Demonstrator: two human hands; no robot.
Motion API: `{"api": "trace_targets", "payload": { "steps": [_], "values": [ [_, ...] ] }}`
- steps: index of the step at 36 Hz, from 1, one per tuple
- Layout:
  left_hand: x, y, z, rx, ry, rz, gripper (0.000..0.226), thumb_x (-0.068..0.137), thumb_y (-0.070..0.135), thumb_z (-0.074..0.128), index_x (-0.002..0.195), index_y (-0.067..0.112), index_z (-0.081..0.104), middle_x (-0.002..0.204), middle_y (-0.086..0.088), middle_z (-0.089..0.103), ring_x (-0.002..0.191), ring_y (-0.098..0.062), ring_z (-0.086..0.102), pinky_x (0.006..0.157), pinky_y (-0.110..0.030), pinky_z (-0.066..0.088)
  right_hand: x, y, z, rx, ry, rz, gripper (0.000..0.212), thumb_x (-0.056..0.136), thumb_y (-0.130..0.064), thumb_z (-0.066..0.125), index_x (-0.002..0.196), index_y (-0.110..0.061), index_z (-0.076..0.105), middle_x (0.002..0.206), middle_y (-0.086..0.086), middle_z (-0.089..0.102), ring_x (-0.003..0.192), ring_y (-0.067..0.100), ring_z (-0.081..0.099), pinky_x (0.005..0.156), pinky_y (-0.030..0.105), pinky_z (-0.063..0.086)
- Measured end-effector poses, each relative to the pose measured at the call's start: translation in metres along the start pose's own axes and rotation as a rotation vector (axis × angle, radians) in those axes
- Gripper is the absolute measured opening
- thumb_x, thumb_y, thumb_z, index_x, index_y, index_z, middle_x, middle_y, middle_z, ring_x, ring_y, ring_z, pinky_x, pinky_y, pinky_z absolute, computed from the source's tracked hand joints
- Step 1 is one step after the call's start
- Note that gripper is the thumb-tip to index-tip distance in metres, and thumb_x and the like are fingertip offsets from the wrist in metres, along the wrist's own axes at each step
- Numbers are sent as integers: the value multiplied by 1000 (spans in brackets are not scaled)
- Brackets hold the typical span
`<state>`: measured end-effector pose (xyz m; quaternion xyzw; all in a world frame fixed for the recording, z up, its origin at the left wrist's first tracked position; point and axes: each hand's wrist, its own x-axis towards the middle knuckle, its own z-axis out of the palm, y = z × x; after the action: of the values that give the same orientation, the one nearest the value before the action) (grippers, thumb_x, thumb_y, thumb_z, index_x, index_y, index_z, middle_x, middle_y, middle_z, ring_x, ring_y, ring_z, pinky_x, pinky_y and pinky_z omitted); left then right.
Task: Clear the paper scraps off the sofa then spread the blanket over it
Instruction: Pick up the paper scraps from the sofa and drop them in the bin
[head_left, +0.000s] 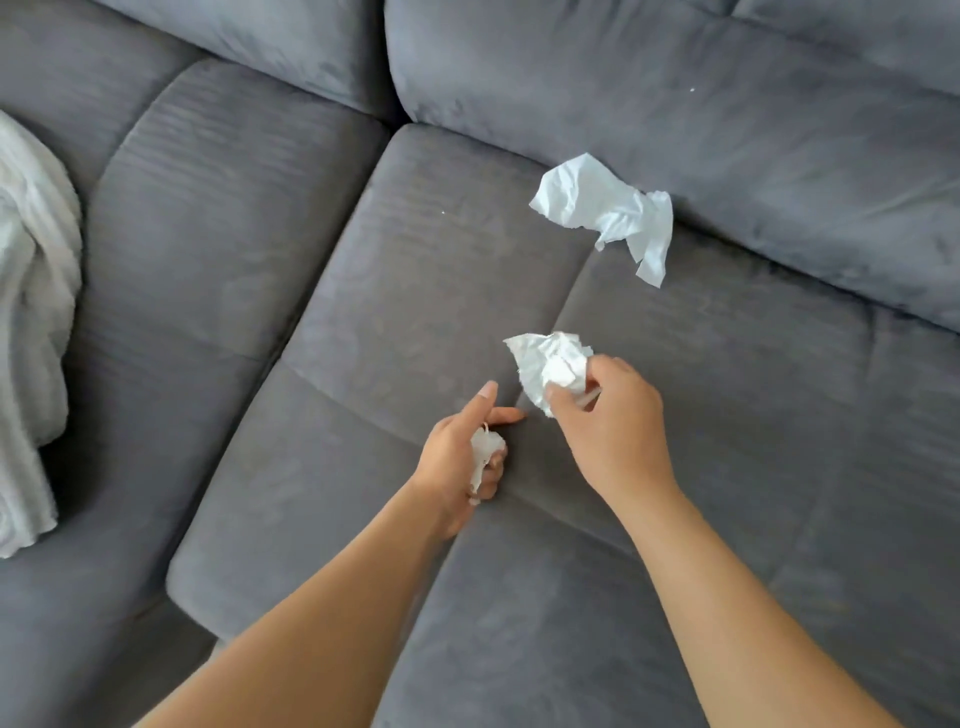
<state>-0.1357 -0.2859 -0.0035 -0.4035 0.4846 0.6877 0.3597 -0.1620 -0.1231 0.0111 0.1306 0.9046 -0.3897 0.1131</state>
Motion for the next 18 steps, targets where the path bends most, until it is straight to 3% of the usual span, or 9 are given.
{"api": "trace_targets", "payload": {
  "steps": [3, 4, 6, 8, 10, 13, 15, 18],
  "values": [
    [-9, 3, 10, -52, -187, -25, 67, 67, 79, 65, 95, 17, 71, 65, -2, 60, 44, -12, 48, 42, -20, 34, -31, -21, 2, 85, -201, -72, 16, 83, -16, 68, 72, -11, 57, 75, -7, 54, 70, 15, 50, 63, 27, 34],
    [-10, 2, 12, -81, -218, -30, 66, 70, 78, 64, 98, 18, 73, 74, -5, 69, 55, -16, 60, 53, -24, 43, -41, -25, 3, 79, -318, -113, 7, 83, -19, 67, 80, -14, 63, 83, -8, 60, 79, 15, 52, 68, 26, 40],
    [-11, 4, 16, -105, -217, -50, 55, 79, 67, 67, 103, 17, 76, 95, -11, 74, 82, -26, 69, 77, -38, 47, -53, -26, 2, -1, -422, -215, 17, 83, -27, 62, 98, -22, 67, 105, -16, 62, 96, 13, 46, 84, 27, 46],
    [-11, 7, 18, -92, -180, -57, 34, 87, 49, 69, 92, 16, 76, 86, -10, 71, 76, -26, 67, 69, -37, 45, -50, -23, -5, 20, -362, -251, 25, 81, -38, 57, 101, -27, 67, 108, -22, 57, 104, 10, 42, 90, 26, 44],
    [-8, 13, 21, -125, -122, -31, 23, 96, 34, 65, 95, 12, 71, 82, -10, 71, 70, -24, 67, 60, -33, 42, -35, -22, -17, 134, -264, -194, 24, 82, -45, 56, 98, -32, 68, 106, -23, 57, 105, 5, 49, 89, 21, 44],
    [-4, 22, 25, -170, -26, 23, 13, 95, 23, 66, 100, 11, 66, 81, -8, 73, 63, -20, 68, 42, -24, 39, 13, -16, -29, 145, -15, -137, 15, 86, -34, 64, 99, -26, 69, 103, -12, 60, 92, 9, 61, 84, 32, 51],
    [-3, 27, 26, -165, -13, 58, 13, 86, 21, 73, 90, 12, 65, 76, -7, 69, 55, -18, 62, 37, -21, 33, 55, -10, -33, 41, 134, -107, 24, 87, -26, 63, 111, -22, 66, 108, -3, 57, 97, 19, 60, 91, 37, 48],
    [-4, 30, 22, -172, -40, 80, 17, 75, 17, 73, 63, 21, 61, 74, -6, 66, 54, -18, 58, 35, -19, 29, 112, -7, -28, -129, 189, 8, 51, 87, -31, 61, 137, -30, 49, 130, 7, 43, 116, 33, 43, 96, 34, 39]
  ]
}}
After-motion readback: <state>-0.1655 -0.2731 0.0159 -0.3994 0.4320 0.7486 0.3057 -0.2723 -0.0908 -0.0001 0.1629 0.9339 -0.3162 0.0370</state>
